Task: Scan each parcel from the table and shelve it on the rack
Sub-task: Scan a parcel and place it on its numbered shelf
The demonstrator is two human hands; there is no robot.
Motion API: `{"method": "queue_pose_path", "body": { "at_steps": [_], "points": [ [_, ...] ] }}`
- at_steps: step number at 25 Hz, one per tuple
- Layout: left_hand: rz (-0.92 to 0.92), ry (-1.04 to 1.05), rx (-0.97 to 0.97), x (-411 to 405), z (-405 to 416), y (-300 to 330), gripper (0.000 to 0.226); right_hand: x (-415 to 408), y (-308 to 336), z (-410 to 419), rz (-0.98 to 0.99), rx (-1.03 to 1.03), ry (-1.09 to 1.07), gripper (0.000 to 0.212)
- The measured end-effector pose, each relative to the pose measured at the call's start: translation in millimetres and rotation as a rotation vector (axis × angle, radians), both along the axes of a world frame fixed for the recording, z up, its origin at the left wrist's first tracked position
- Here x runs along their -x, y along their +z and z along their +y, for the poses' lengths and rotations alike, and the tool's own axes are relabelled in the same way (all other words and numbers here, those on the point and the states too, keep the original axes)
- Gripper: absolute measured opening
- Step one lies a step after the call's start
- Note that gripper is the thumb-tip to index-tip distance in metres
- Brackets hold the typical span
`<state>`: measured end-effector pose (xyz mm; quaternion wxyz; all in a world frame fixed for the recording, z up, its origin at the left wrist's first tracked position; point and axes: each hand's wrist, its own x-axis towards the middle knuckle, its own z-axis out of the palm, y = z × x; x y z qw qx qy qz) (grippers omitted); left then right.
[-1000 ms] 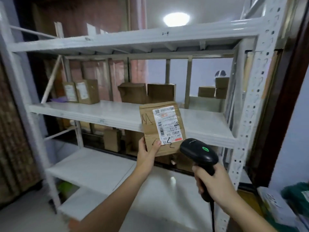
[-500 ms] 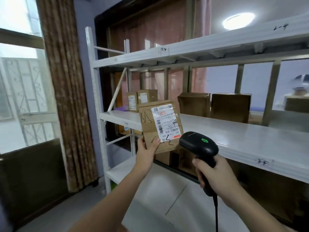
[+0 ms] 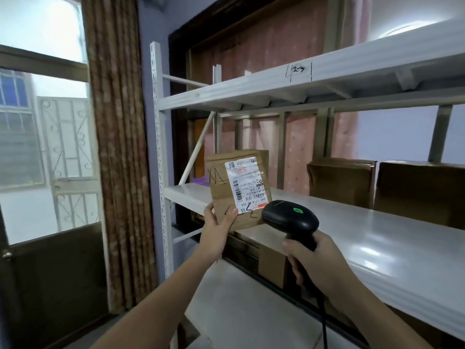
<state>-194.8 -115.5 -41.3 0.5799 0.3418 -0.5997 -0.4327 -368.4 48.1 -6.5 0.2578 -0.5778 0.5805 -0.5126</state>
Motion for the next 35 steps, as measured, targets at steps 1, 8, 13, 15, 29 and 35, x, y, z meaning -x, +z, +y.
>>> {"method": "queue_pose_path", "body": {
  "at_steps": [1,8,13,15,29,35],
  "points": [
    [-0.023,-0.001,0.002,1.1,-18.2,1.6,0.074,0.7,0.0,-13.6,-0.002,0.001,-0.011,0.018],
    [-0.280,-0.164,0.069,14.5,-136.2,2.8,0.074,-6.7,-4.3,-89.0,0.004,0.026,-0.159,0.028],
    [-0.431,-0.426,0.160,25.5,-219.7,10.9,0.107,-26.4,-9.8,-135.6,-0.079,0.031,-0.337,0.026],
    [-0.448,-0.522,0.139,31.1,-241.7,17.2,0.117,-35.1,-11.6,-148.2,-0.111,0.026,-0.405,0.027],
    [-0.509,-0.689,-0.055,75.9,-304.1,29.8,0.110,-57.0,-5.9,-163.0,-0.097,0.023,-0.611,0.028],
    [-0.446,-0.638,-0.079,90.8,-311.9,27.3,0.109,-49.9,-3.9,-157.4,-0.094,0.004,-0.620,0.024]
  ]
}}
